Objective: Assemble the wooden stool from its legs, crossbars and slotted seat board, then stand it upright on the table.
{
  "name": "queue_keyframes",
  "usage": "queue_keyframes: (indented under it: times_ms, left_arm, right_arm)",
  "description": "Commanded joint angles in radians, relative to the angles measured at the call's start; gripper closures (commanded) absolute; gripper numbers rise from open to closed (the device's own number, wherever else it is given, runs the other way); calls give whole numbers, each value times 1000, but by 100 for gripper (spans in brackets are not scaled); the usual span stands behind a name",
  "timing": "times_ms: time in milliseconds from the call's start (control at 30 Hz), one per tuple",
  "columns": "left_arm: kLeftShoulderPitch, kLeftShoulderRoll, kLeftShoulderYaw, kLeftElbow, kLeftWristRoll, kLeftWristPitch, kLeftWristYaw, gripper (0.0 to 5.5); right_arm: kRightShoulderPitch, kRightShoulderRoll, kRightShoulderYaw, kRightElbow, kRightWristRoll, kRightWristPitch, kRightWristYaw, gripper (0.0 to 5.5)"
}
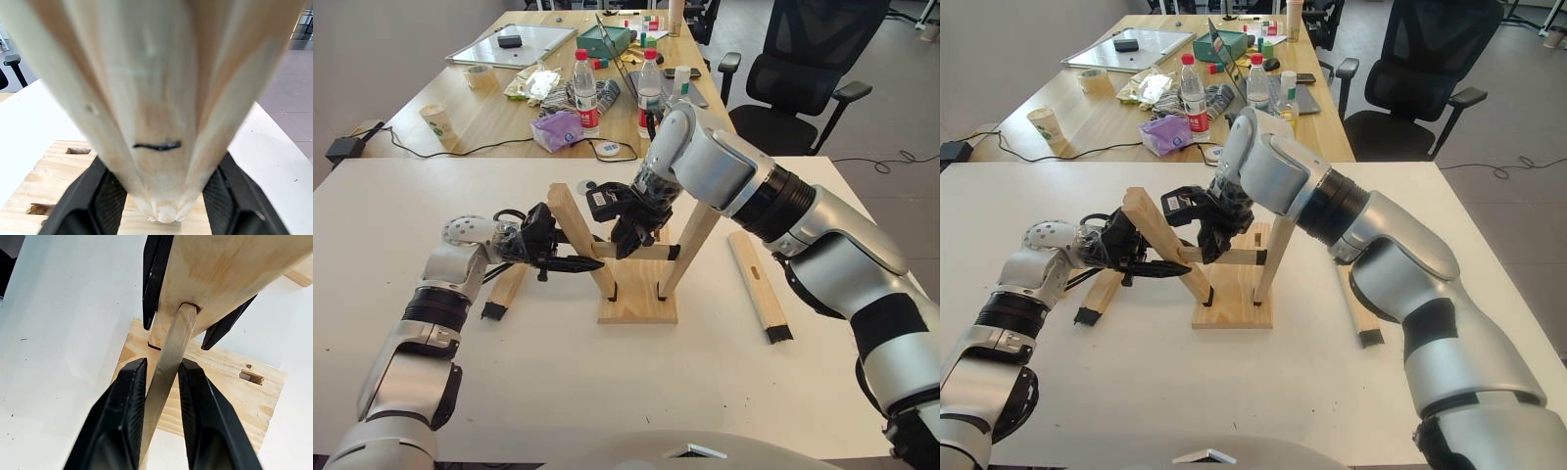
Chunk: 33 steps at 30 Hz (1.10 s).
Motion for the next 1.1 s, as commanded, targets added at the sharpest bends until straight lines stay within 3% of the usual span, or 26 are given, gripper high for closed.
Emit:
queue_keyframes:
  times_ms: [33,267,800,1100]
  left_arm:
    - [96,-15,-76,46,146,43,29,349]
    - [83,-25,-107,19,167,54,29,349]
    - [168,-95,-320,-14,349,9,113,349]
    - [256,-86,-401,-28,428,-52,191,349]
  right_arm:
    - [25,24,-3,4,-23,-19,14,467]
    - [54,18,10,6,-50,-25,15,468]
    - [73,10,-6,-17,-39,5,21,470]
    - [56,-30,-108,-138,33,112,44,477]
